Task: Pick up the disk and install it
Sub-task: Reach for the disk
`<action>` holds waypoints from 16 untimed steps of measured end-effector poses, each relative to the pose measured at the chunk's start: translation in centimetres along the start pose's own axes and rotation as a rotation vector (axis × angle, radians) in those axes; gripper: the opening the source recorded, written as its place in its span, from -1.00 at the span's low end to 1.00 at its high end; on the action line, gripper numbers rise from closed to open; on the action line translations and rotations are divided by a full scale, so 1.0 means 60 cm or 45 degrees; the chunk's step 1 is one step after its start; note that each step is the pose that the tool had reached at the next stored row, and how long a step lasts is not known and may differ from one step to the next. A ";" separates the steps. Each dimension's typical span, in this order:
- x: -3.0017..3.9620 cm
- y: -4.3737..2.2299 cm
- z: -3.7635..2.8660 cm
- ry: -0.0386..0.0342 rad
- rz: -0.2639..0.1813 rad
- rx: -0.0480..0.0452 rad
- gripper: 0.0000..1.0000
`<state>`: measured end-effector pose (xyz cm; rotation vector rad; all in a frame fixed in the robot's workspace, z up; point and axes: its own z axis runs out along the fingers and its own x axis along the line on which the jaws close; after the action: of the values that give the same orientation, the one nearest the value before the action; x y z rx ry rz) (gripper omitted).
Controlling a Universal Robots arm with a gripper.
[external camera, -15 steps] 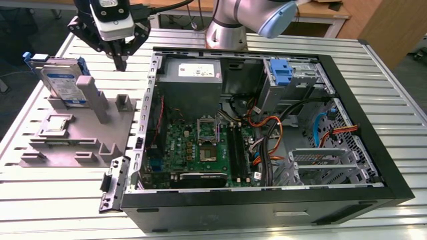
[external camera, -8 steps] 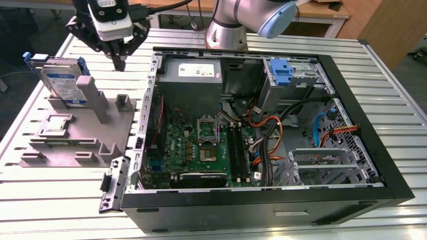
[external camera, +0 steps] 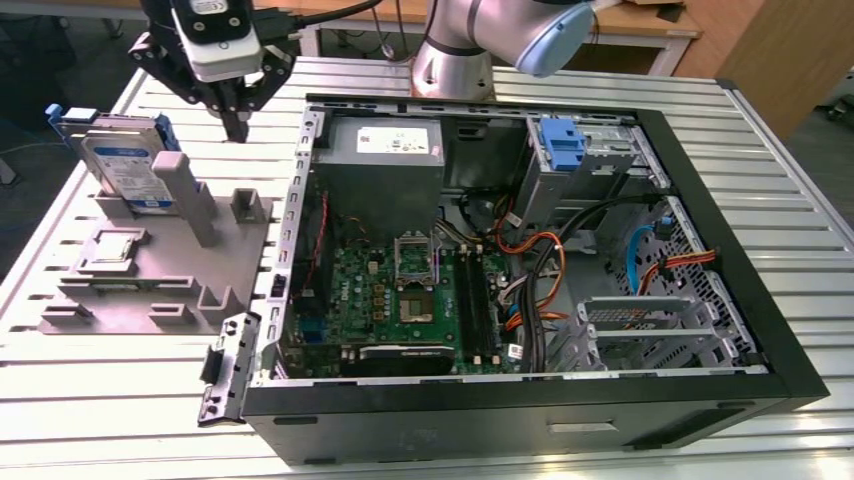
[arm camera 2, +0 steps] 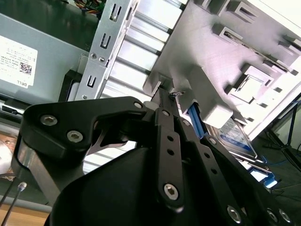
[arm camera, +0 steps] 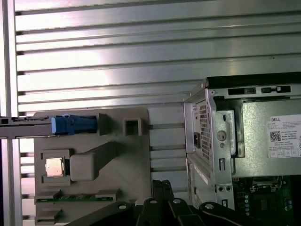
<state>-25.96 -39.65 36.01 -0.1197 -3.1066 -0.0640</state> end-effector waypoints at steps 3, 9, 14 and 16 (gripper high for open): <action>0.001 0.000 0.000 0.0000 0.000 0.000 -0.80; 0.003 0.000 0.001 0.0000 0.000 0.000 -0.80; 0.006 0.000 0.001 0.0000 0.000 0.000 -0.80; 0.006 -0.001 0.001 0.0000 0.000 0.000 -0.80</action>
<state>-26.35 -39.65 35.96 -0.1196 -3.1066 -0.0641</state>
